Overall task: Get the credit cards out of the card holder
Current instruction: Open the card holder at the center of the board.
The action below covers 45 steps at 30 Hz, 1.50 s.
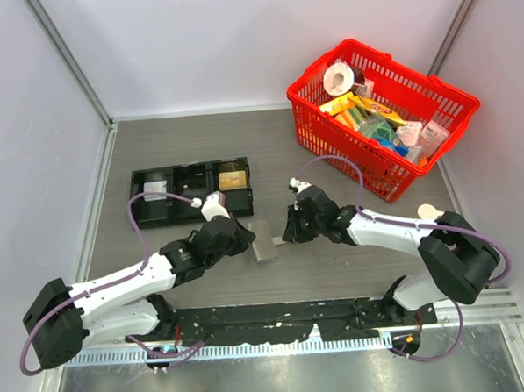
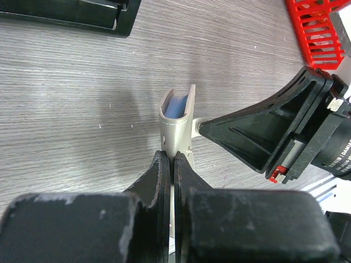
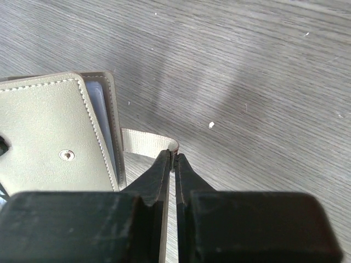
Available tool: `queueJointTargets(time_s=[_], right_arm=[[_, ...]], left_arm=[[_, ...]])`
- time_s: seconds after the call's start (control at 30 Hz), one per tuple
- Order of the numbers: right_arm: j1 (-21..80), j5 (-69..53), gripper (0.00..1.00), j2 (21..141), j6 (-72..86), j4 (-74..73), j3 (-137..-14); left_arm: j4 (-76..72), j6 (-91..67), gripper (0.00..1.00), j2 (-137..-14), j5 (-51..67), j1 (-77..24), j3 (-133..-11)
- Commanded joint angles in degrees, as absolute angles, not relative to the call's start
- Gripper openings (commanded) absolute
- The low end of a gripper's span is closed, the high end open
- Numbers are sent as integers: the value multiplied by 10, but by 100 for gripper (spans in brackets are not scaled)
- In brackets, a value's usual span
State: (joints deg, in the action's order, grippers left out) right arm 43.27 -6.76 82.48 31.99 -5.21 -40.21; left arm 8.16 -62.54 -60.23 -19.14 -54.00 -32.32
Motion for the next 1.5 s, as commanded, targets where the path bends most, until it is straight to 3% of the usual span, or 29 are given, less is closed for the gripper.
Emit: queueJointTargets(time_s=[0.0, 0.13, 0.2, 0.33, 0.4, 0.47, 0.6, 0.63, 0.83, 1.47], right_arm=[[420, -71, 8, 813, 310, -41, -385], [404, -84, 1, 811, 306, -32, -373], [396, -94, 1, 805, 303, -28, -365], [392, -103, 1, 788, 300, -24, -356], [390, -105, 1, 784, 301, -16, -352], [389, -107, 1, 783, 308, -4, -344], [382, -106, 1, 780, 328, 33, -319], [381, -107, 1, 779, 331, 38, -317], [376, -113, 1, 772, 343, 57, -301], [375, -113, 1, 773, 349, 76, -285]], left_arm=[[12, -616, 0, -597, -213, -539, -303], [-42, -617, 2, -637, -213, -539, -287], [-42, -618, 20, -657, -218, -539, -287], [15, -618, 71, -664, -243, -539, -301], [58, -604, 83, -664, -250, -539, -322], [99, -590, 89, -674, -250, -543, -355], [205, -570, 94, -724, -284, -583, -439], [234, -566, 99, -740, -302, -598, -471], [329, -552, 100, -850, -351, -633, -571], [356, -533, 100, -981, -357, -650, -648]])
